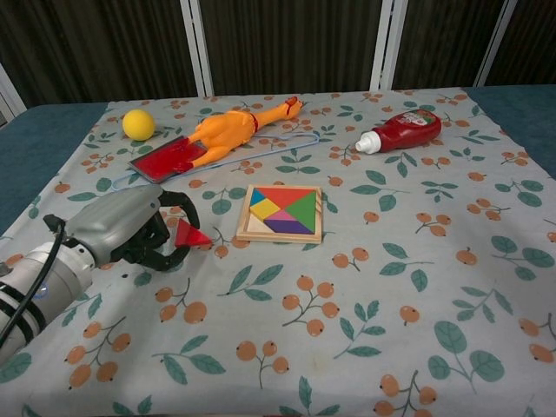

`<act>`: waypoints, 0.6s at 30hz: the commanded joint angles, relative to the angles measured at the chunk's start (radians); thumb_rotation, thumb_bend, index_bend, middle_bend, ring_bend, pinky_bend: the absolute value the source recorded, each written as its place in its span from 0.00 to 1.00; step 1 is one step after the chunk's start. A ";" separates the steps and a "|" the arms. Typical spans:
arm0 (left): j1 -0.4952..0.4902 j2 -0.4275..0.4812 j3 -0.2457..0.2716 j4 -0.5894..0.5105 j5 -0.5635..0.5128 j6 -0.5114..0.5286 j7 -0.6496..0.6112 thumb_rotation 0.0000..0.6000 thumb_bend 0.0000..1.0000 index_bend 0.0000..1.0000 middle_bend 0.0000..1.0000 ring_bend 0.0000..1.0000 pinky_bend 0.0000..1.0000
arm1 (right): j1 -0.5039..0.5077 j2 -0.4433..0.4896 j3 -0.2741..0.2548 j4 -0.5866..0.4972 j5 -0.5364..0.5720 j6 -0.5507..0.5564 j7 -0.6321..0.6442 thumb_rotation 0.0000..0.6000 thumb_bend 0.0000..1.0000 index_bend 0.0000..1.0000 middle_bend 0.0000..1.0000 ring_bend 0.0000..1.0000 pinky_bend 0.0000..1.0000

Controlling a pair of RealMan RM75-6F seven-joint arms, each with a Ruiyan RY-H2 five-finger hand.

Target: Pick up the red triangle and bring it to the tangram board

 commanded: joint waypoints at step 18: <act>-0.177 -0.171 -0.126 0.084 -0.113 -0.071 0.180 1.00 0.40 0.61 1.00 1.00 1.00 | -0.008 0.028 -0.009 0.036 -0.014 0.046 0.106 1.00 0.20 0.00 0.00 0.00 0.00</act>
